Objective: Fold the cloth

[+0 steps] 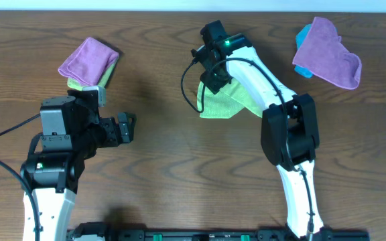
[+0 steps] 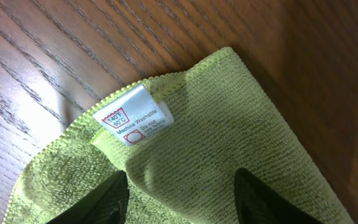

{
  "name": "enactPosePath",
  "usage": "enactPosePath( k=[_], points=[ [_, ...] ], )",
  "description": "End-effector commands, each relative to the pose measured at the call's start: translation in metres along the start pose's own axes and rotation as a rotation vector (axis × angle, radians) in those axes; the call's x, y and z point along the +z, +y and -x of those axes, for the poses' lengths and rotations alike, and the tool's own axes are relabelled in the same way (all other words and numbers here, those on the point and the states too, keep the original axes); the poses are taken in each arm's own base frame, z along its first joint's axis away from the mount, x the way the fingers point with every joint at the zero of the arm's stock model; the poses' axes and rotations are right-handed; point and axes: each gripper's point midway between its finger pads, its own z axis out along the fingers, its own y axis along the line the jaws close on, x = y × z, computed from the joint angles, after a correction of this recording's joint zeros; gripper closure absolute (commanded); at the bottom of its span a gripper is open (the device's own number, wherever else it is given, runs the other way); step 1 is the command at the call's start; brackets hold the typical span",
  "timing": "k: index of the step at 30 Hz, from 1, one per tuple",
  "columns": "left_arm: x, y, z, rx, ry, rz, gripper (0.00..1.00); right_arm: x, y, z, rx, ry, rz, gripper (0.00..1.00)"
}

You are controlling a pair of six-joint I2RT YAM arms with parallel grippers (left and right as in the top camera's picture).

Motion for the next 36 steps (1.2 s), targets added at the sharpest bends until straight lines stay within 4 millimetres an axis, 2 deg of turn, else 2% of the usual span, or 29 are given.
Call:
enactPosePath(
  k=[1, 5, 7, 10, 11, 16, 21, 23, 26, 32, 36],
  points=[
    [-0.005, -0.006, 0.008, 0.026, -0.019, -0.015, 0.05, 0.008, 0.007, -0.001, -0.026, 0.012, 0.023, 0.44],
    [-0.005, -0.006, 0.008, 0.026, -0.018, -0.015, 0.05, 0.024, 0.016, -0.008, -0.029, 0.047, 0.058, 0.49],
    [-0.005, -0.006, 0.008, 0.026, -0.018, -0.015, 0.04, 0.027, 0.018, -0.008, -0.033, 0.051, 0.061, 0.62],
    [-0.005, -0.006, 0.008, 0.026, -0.018, -0.015, 0.05, 0.026, 0.021, -0.005, -0.041, 0.041, 0.058, 0.96],
    [-0.005, -0.006, 0.008, 0.026, -0.018, -0.015, 0.05, 0.025, 0.021, -0.003, -0.042, 0.038, 0.057, 0.99],
    [-0.005, -0.006, 0.008, 0.026, -0.018, -0.015, 0.05, 0.013, 0.022, 0.007, -0.045, 0.006, 0.038, 0.99],
    [-0.005, -0.006, 0.008, 0.026, -0.019, -0.016, 0.05, -0.025, 0.012, 0.024, -0.034, -0.066, -0.059, 0.99],
    [-0.005, -0.008, 0.008, 0.025, -0.017, -0.027, 0.05, -0.043, 0.001, 0.033, -0.023, -0.111, -0.123, 0.99],
    [-0.005, -0.016, 0.006, 0.009, -0.009, -0.07, 0.04, -0.061, -0.017, 0.041, -0.006, -0.152, -0.212, 0.99],
    [-0.006, -0.026, 0.004, -0.027, 0.006, -0.13, 0.05, -0.071, -0.056, 0.041, 0.071, -0.171, -0.346, 0.99],
    [-0.005, -0.033, 0.002, -0.029, 0.022, -0.179, 0.05, -0.079, -0.089, 0.047, 0.142, -0.235, -0.416, 0.99]
  ],
)
